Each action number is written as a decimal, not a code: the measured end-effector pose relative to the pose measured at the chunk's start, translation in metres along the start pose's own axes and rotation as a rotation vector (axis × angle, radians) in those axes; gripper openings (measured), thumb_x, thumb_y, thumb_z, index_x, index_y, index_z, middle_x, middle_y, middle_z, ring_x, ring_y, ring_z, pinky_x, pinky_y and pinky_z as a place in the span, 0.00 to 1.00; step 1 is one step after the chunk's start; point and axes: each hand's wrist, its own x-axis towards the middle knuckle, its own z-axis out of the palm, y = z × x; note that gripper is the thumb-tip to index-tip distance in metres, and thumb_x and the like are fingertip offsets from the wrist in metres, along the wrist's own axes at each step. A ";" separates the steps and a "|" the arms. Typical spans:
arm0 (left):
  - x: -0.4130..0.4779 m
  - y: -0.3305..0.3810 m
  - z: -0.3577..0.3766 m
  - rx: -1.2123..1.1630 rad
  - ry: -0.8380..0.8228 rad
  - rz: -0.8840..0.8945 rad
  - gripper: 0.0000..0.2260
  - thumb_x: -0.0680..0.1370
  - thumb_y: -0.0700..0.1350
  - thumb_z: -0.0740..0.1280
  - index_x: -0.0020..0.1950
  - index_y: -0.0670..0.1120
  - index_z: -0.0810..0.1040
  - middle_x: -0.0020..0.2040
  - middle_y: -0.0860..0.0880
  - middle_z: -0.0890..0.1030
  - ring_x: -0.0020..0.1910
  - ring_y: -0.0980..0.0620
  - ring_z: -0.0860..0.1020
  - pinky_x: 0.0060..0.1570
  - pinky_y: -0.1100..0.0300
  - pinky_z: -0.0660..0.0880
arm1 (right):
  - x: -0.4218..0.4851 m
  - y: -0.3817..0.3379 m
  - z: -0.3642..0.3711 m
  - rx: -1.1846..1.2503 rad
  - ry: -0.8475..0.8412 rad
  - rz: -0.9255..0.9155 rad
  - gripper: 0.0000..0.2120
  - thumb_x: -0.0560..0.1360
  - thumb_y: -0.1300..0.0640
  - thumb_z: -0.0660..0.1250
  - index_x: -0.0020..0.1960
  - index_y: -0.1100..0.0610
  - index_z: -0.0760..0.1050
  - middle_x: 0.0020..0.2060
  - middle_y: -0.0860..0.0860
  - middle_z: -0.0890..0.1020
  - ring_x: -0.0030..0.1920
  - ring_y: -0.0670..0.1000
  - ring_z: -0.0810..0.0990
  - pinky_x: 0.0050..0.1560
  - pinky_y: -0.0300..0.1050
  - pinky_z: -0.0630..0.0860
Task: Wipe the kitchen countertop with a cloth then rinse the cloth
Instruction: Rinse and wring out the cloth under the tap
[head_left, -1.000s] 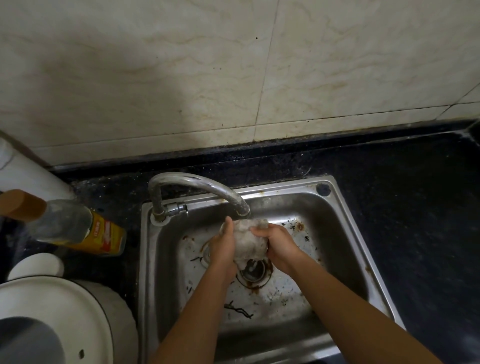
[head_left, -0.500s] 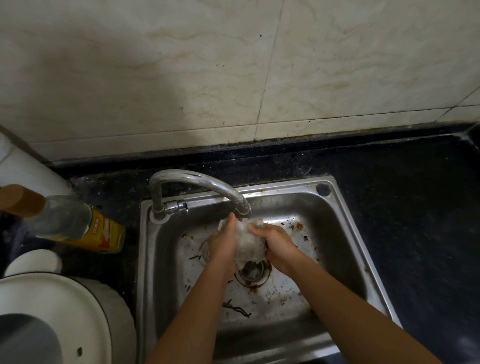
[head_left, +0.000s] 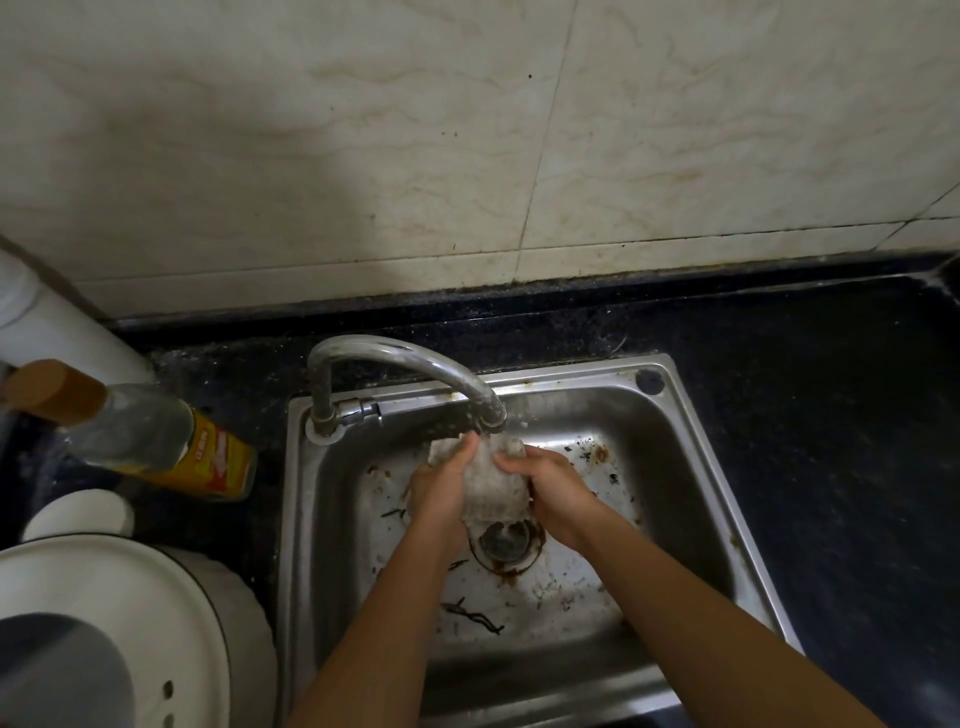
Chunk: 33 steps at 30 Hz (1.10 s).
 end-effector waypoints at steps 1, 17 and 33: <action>0.002 -0.001 0.001 0.011 0.015 0.002 0.30 0.59 0.64 0.74 0.52 0.45 0.79 0.48 0.44 0.83 0.46 0.42 0.83 0.49 0.43 0.79 | -0.001 0.000 0.000 0.007 -0.003 0.000 0.12 0.74 0.62 0.67 0.58 0.62 0.77 0.51 0.58 0.84 0.52 0.57 0.83 0.54 0.54 0.79; -0.008 -0.004 0.016 0.039 -0.224 0.028 0.20 0.73 0.63 0.66 0.54 0.50 0.81 0.52 0.43 0.83 0.50 0.42 0.82 0.54 0.42 0.77 | -0.015 0.002 -0.025 0.048 0.130 -0.025 0.13 0.72 0.64 0.67 0.57 0.64 0.77 0.52 0.60 0.83 0.53 0.60 0.82 0.50 0.54 0.80; -0.004 0.002 0.010 0.212 -0.121 0.162 0.06 0.76 0.49 0.68 0.48 0.48 0.81 0.47 0.43 0.84 0.47 0.44 0.82 0.54 0.44 0.78 | -0.005 -0.007 0.002 -0.266 0.216 -0.116 0.12 0.78 0.48 0.63 0.54 0.55 0.78 0.48 0.51 0.84 0.46 0.48 0.83 0.41 0.39 0.79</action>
